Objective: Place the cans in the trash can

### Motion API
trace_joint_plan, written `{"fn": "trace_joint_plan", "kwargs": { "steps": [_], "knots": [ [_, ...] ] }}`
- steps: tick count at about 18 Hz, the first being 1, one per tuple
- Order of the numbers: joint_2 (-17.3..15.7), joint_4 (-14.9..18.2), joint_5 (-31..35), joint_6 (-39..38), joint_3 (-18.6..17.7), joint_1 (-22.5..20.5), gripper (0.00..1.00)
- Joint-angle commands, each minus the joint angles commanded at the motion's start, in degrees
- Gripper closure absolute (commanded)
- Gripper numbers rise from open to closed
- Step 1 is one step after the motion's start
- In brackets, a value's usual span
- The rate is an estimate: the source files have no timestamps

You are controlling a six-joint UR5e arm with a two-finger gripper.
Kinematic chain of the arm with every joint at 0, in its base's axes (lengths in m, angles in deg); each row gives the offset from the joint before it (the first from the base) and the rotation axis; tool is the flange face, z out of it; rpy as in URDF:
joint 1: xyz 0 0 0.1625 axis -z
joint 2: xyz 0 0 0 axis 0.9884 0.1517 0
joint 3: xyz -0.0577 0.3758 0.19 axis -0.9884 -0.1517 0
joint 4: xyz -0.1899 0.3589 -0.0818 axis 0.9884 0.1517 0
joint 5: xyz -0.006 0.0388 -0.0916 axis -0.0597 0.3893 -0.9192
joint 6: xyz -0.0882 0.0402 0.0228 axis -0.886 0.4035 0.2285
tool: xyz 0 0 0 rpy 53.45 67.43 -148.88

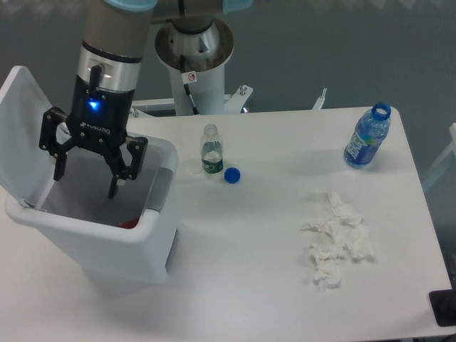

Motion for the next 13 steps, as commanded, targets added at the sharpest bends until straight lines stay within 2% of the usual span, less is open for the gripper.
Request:
{"fn": "trace_joint_plan", "kwargs": {
  "steps": [5, 9, 13],
  "knots": [
    [-0.26, 0.09, 2.1, 10.7, -0.09, -5.79, 0.0],
    [-0.44, 0.09, 3.69, 15.02, -0.09, -9.75, 0.0],
    [0.0, 0.44, 7.11, 25.82, -0.09, -12.39, 0.0]
  ]
}}
